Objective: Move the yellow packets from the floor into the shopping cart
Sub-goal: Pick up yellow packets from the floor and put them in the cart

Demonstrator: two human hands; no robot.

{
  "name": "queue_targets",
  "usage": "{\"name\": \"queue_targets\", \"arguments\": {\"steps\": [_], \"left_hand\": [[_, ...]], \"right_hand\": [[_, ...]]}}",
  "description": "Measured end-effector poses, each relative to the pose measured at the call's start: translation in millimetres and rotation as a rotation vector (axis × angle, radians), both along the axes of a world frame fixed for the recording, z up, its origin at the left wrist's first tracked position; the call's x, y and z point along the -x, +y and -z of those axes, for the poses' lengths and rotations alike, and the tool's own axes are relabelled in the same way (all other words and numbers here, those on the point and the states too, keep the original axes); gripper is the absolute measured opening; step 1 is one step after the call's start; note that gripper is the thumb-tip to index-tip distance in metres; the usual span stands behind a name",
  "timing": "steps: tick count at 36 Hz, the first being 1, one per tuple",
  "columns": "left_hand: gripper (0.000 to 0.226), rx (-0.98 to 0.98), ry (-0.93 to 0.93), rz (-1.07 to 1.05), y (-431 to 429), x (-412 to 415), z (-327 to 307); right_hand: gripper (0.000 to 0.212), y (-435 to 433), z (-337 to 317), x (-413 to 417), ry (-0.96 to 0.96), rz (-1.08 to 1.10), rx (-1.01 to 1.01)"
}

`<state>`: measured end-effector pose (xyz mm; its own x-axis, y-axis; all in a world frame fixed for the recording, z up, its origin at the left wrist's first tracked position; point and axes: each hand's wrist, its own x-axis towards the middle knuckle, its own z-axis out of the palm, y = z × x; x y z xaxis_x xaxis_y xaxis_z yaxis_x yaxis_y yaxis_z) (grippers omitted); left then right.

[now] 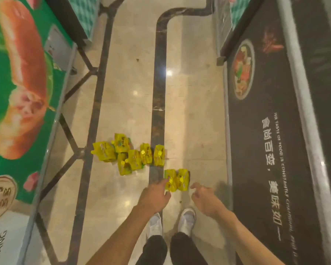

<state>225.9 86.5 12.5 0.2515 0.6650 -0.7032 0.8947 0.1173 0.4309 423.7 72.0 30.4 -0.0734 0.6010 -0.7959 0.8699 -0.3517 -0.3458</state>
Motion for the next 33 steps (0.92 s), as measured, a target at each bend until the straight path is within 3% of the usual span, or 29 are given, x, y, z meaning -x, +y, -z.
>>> {"name": "queue_targets", "arguments": {"steps": [7, 11, 17, 26, 33], "left_hand": [[0.055, 0.084, -0.004, -0.041, 8.6, -21.1, 140.8], [0.052, 0.094, -0.034, -0.069, 17.3, -38.1, 208.5], [0.038, 0.177, -0.046, -0.089, 18.6, -58.5, 280.3], [0.027, 0.097, 0.014, -0.039, 15.4, -66.0, 294.1], [0.023, 0.051, 0.04, 0.006, 16.8, -57.0, 251.9]], "right_hand": [[0.032, 10.6, 146.6, 3.9, -0.011, 0.119, 0.05], [0.042, 23.5, 215.5, 5.7, -0.03, 0.163, 0.04], [0.04, 23.5, 318.2, -5.3, -0.065, 0.037, 0.117], [0.02, 24.6, 321.7, -5.6, -0.103, 0.044, 0.076], [0.014, 11.2, 272.3, -32.1, -0.086, 0.137, 0.013]]}}
